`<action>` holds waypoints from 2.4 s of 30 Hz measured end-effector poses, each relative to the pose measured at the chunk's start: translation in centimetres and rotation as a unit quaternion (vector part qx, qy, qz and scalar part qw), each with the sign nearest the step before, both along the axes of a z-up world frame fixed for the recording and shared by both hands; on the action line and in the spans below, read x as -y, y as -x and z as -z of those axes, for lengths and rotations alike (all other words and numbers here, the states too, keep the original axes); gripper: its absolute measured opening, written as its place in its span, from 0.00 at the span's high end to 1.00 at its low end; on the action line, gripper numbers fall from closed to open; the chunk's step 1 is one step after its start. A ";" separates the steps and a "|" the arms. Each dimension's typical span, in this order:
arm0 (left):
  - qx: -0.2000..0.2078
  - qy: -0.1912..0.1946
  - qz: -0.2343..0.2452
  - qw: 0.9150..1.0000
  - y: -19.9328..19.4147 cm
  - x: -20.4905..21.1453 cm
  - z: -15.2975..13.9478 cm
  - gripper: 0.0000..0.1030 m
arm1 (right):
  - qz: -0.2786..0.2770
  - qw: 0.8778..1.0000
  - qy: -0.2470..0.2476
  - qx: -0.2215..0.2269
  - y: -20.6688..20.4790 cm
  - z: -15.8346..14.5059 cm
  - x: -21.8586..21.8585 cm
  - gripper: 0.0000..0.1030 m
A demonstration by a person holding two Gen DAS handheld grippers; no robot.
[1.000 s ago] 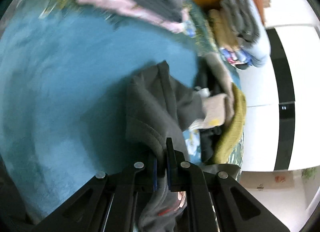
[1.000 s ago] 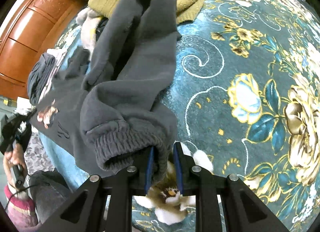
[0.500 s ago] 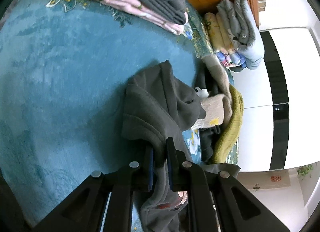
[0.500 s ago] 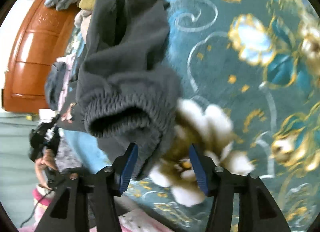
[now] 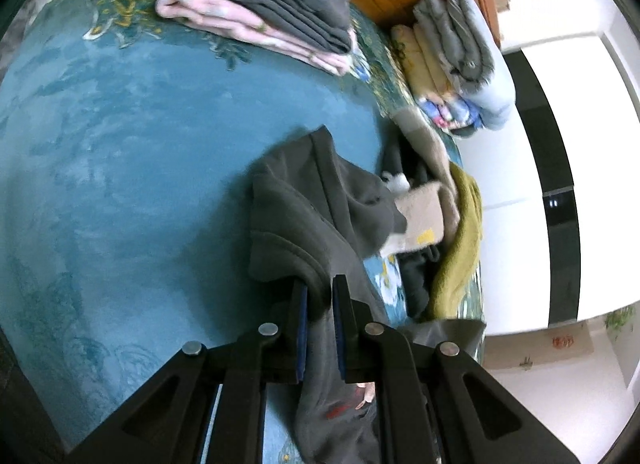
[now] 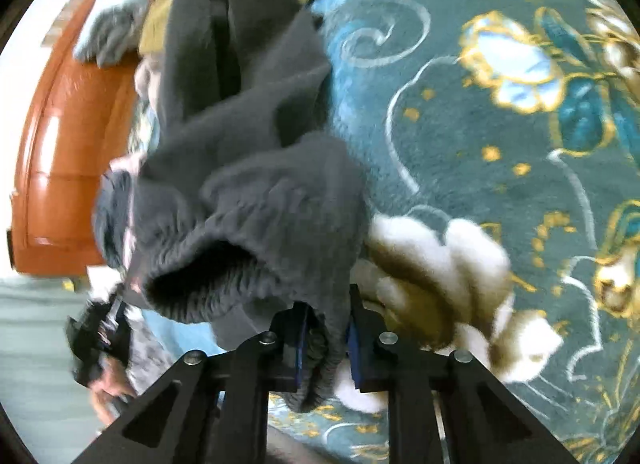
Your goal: Fold clothes
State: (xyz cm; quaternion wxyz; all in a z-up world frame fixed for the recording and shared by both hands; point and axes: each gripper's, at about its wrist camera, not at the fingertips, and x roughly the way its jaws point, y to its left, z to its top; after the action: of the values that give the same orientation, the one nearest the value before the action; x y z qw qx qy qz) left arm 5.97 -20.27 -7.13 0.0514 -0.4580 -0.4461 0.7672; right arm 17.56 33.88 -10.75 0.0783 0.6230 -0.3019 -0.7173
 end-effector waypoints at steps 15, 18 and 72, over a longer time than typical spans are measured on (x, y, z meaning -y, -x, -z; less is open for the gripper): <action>-0.033 0.079 0.159 0.984 -1.6 -9.2 -4.0 0.88 | 0.148 0.973 -0.176 -0.005 -5.2 -8.2 -18.6 0.85; -0.013 0.063 0.134 0.989 -1.5 -7.8 -2.8 0.84 | 0.192 0.960 -0.204 0.026 -7.0 -6.7 -22.3 0.85; 0.060 0.018 0.016 0.998 0.5 -2.0 3.4 0.47 | -0.261 0.960 -0.003 -0.097 12.1 -1.3 20.3 0.89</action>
State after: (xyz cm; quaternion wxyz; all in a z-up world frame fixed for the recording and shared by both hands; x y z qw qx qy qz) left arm 5.47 -18.31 -10.53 0.0281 -0.5109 -0.4270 0.7456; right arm 5.46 13.54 -9.44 0.2897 0.6078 -0.1177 -0.7299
